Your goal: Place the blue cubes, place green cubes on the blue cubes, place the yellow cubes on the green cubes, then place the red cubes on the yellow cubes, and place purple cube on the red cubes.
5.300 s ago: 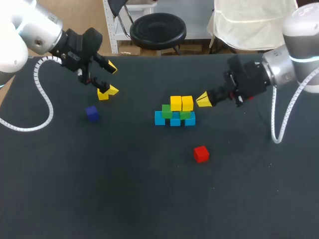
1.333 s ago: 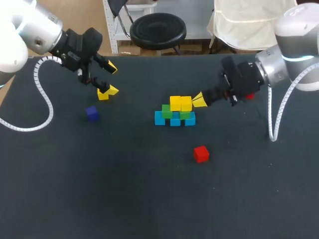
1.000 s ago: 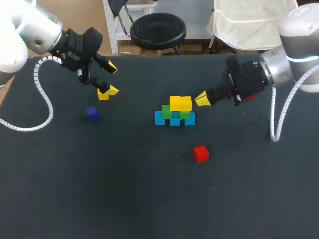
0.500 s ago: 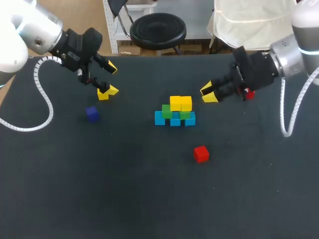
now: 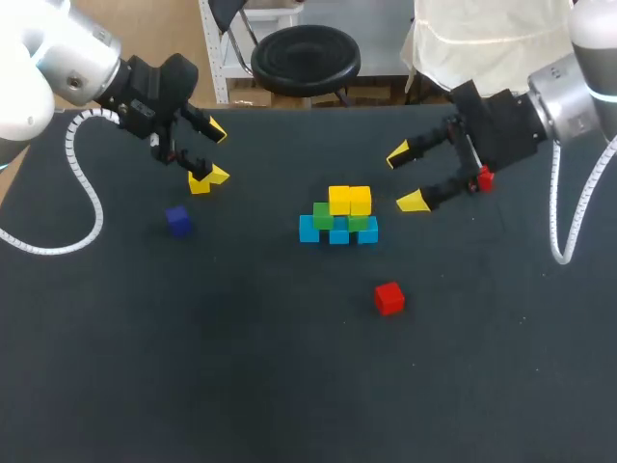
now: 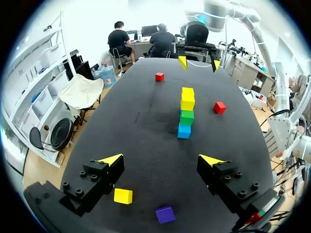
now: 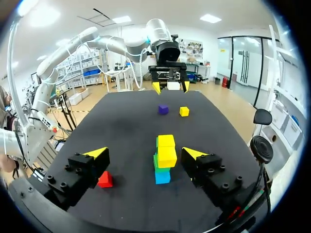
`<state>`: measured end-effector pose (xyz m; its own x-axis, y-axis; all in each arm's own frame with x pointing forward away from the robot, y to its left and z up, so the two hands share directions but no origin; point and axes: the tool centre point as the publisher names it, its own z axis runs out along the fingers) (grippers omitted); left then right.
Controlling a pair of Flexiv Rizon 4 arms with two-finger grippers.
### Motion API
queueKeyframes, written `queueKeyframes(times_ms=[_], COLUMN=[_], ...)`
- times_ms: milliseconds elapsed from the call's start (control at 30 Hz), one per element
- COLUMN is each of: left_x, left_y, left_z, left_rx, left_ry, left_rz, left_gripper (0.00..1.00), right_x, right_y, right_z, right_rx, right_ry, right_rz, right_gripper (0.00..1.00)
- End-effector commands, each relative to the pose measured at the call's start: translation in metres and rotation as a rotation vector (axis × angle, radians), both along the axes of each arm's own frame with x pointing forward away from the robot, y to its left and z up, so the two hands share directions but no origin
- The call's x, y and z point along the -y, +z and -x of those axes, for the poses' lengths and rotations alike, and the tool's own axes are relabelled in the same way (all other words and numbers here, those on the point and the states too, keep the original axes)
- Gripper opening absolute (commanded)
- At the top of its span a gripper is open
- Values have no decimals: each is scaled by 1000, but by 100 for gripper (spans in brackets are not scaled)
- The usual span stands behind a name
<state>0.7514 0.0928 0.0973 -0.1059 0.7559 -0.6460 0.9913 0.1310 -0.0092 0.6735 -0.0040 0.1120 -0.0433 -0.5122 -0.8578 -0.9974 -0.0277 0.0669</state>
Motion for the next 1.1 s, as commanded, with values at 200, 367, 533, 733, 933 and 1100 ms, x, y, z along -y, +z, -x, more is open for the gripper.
queueKeyframes(times_ms=[200,367,533,733,933,1100], left_x=[0,0,0,0,0,0], left_y=[0,0,0,0,0,0], left_z=[-1,-1,-1,-1,-1,-1], left_rx=[-3,-3,-3,-3,-3,-3], left_ry=[-1,-1,-1,-1,-1,-1], left_rz=[-3,-3,-3,-3,-3,-3], left_gripper=[100,100,100,100,100,100], right_x=[8,8,7,8,8,8], right_y=[15,17,17,22,22,22], right_z=[6,8,12,18,18,18], right_rx=[-13,-21,-33,-38,-38,-38], right_ry=[22,33,38,37,37,37], right_rz=[24,29,29,34,34,34], right_gripper=[100,100,100,100,100,100])
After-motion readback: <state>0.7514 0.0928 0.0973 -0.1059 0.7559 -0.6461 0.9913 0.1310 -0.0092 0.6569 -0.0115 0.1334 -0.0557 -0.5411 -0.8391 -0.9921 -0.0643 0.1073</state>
